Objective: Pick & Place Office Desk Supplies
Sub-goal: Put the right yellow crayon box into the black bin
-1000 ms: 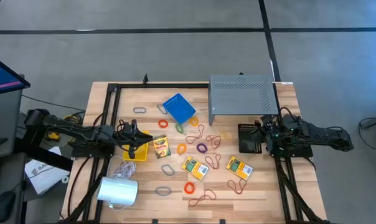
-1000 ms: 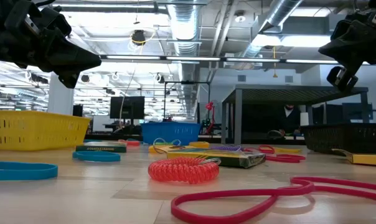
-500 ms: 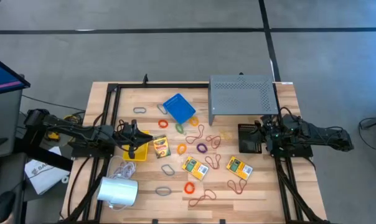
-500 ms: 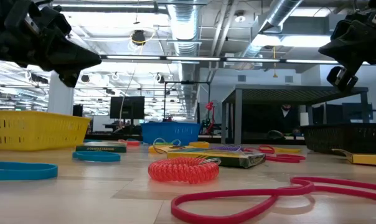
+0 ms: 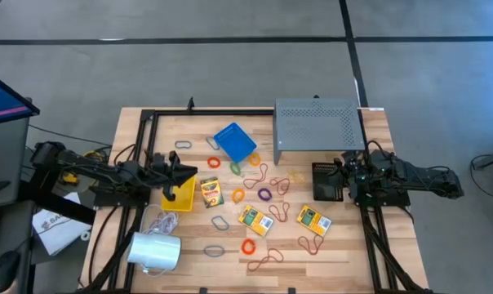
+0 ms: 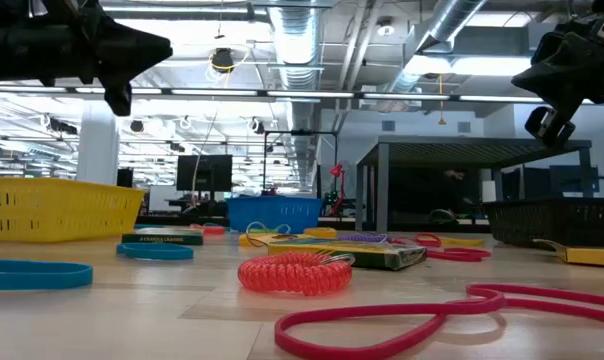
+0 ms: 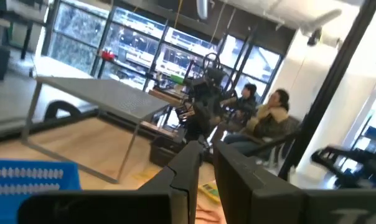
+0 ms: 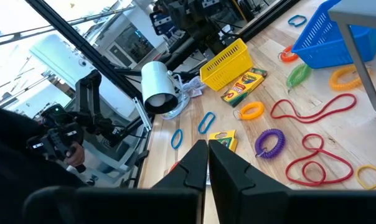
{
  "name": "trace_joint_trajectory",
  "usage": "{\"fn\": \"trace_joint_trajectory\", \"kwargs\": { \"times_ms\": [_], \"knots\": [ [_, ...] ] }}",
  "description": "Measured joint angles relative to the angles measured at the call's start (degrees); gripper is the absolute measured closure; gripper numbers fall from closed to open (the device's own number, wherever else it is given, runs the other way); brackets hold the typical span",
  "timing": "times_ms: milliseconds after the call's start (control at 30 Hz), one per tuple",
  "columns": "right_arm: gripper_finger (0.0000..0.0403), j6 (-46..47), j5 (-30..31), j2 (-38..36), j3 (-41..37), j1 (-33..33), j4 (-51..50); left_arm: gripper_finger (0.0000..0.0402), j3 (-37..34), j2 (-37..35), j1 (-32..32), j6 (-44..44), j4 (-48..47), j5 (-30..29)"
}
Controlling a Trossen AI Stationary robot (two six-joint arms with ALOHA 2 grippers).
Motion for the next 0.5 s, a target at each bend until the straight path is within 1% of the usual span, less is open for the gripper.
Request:
{"fn": "trace_joint_trajectory", "kwargs": {
  "times_ms": [133,200,300,400,500],
  "knots": [
    [0.0390,0.00,0.00,0.00,0.00,0.00,0.00,0.0358,0.01,0.00,0.00,-7.03,0.05,-0.20],
    [0.0390,0.00,-0.02,0.00,0.00,0.02,0.00,0.0358,0.00,0.00,0.00,-8.09,0.07,-0.20],
    [0.0390,0.00,-0.02,0.00,-0.01,0.00,0.00,0.0358,0.01,0.00,0.00,-5.54,0.10,-0.24],
    [0.0390,0.01,-0.01,0.00,0.00,0.02,0.00,0.0358,0.00,0.00,0.00,0.41,0.91,-2.78],
    [0.0390,0.00,0.00,0.00,0.00,0.02,0.03,0.0358,0.02,0.00,0.00,1.81,1.78,-4.35]
  ]
}}
